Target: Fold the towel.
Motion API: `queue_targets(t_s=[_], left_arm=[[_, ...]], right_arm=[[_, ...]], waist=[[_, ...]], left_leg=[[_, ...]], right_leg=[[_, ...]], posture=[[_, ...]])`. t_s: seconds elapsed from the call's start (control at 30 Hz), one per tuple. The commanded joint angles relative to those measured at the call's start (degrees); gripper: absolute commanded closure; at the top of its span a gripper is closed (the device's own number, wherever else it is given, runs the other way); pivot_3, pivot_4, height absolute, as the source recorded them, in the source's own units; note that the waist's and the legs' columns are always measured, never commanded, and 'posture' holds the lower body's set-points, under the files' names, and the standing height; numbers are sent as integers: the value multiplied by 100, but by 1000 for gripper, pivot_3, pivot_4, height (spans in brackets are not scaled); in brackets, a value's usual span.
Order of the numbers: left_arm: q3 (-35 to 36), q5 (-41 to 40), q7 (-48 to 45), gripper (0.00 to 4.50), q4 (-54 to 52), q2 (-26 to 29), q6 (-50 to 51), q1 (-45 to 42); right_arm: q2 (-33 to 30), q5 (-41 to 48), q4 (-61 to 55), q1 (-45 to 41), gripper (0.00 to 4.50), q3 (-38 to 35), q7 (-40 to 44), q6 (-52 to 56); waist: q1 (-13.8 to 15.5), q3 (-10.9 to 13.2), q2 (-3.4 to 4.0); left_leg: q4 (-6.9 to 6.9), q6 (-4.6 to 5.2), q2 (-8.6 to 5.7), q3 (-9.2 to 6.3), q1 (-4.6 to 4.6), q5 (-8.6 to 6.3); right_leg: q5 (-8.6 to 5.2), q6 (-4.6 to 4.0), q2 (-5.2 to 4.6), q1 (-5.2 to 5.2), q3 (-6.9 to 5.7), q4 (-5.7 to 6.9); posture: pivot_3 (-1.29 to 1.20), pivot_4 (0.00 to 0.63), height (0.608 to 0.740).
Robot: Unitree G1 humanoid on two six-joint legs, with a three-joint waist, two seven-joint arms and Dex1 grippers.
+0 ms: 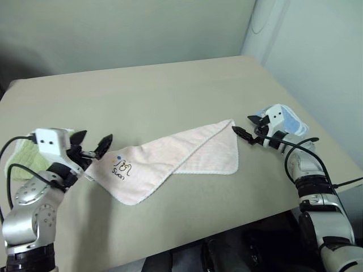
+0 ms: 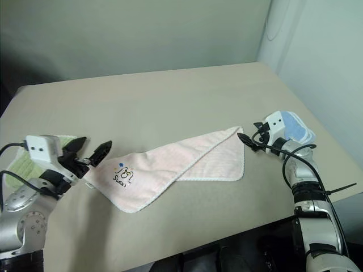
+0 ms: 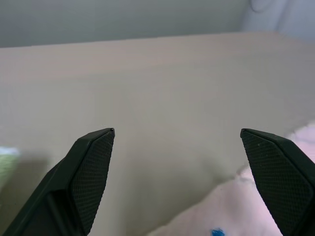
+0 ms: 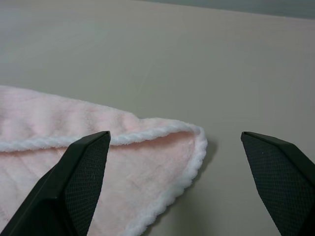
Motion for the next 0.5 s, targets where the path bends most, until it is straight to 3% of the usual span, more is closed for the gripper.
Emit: queue_targets(t_s=[0.03, 0.17, 0.3, 0.4, 0.5], left_arm=[[-74, 91, -331, 56, -87, 176, -211, 27], [-140, 83, -841, 56, -136, 422, -298, 138], [-186, 40, -1942, 56, -117, 1111, -403, 405], [-149, -259, -3263, 20, -230, 1786, -359, 847], [-312, 123, -4033, 20, -163, 2366, -812, 1082]], right_arm=[[-53, -144, 269, -290, 0, -5, -38, -301], [-40, -204, 534, -442, 0, -16, -7, -461], [12, -258, 714, -549, 0, 8, 18, -596], [39, -296, 860, -622, 0, 15, 34, -692], [58, -328, 982, -687, 0, 19, 48, -769]], waist=[[-1, 0, 0], [-1, 0, 0], [0, 0, 0], [-3, 0, 0], [-5, 0, 0]], left_leg=[[-2, 0, 0, 0, 0, 0], [-14, 1, 0, 0, -2, 0], [-23, 0, 2, 0, -4, -1], [-28, -1, 3, 0, -4, -2], [-28, -3, 5, 0, -13, -6]], right_leg=[[0, 0, 0, -1, 0, 0], [-1, -2, 0, -7, 0, 1], [-6, -11, 0, -15, -1, 4], [-10, -17, 0, -21, -1, 10], [-14, -23, 0, -32, -2, 18]], posture=[[0, 150, 740], [0, 150, 740], [0, 150, 740], [0, 150, 740], [0, 150, 740]])
